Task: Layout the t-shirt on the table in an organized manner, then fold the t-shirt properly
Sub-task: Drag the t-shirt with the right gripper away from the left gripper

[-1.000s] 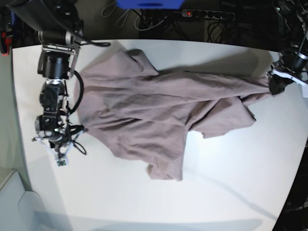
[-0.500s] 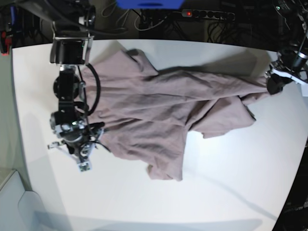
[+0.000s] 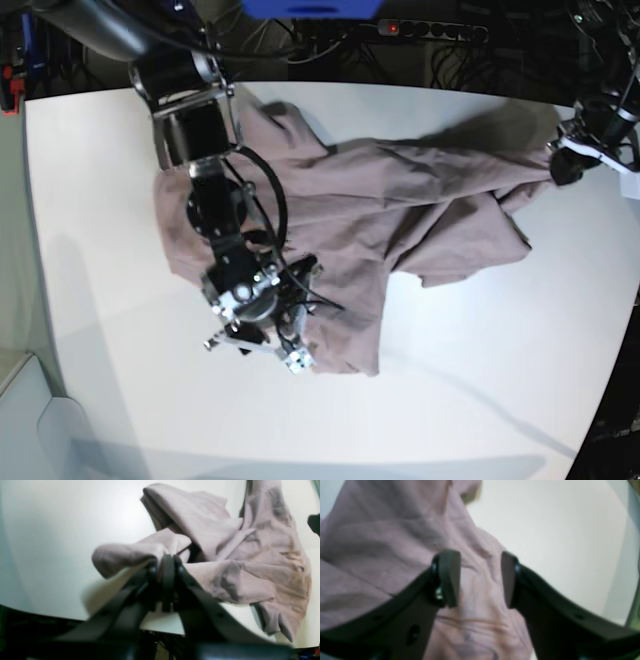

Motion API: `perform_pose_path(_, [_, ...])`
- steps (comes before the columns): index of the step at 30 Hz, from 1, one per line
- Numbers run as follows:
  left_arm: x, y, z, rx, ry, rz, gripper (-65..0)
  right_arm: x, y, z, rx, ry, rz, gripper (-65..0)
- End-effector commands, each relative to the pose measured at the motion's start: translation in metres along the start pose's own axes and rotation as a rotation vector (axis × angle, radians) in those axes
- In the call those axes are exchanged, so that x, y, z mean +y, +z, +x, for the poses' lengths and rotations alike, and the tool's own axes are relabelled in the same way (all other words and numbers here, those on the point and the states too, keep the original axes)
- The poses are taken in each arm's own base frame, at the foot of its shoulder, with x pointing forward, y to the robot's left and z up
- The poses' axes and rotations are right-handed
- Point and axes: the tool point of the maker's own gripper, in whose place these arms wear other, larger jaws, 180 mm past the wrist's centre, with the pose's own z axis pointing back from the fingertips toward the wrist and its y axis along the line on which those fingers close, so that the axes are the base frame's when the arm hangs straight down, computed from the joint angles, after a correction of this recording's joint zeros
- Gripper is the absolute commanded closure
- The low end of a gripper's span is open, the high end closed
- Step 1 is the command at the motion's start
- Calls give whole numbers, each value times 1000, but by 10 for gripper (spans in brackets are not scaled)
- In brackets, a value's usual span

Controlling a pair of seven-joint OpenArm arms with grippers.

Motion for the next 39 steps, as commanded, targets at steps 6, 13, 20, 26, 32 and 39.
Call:
perform_pose_path(6, [-2,9,3,-5,-59,-16,-256,-13,-22,21,-37,18,4,-369])
perform_pose_path(13, [-4,16,0,-21,-175,-53,-528,-27,-26,21,-69,22,-17,-370])
perform_pose_path(20, [1,19,5,-42,-165,-34,-528,-30,-44,-1,-34,26,3,-370])
perform_pose_path(26, [2,19,3,-38,-165,-34,-528,-48,-59,-24,2,-86,10,-344])
perform_pose_path(32, [2,19,3,-41,-165,-35,-528,-77,-59,-45,24,-111,-33,-73])
perform_pose_path(39, [-3,14,15,-78,-158,-48,-528,-133,-49,-76,49,-249,-120,0])
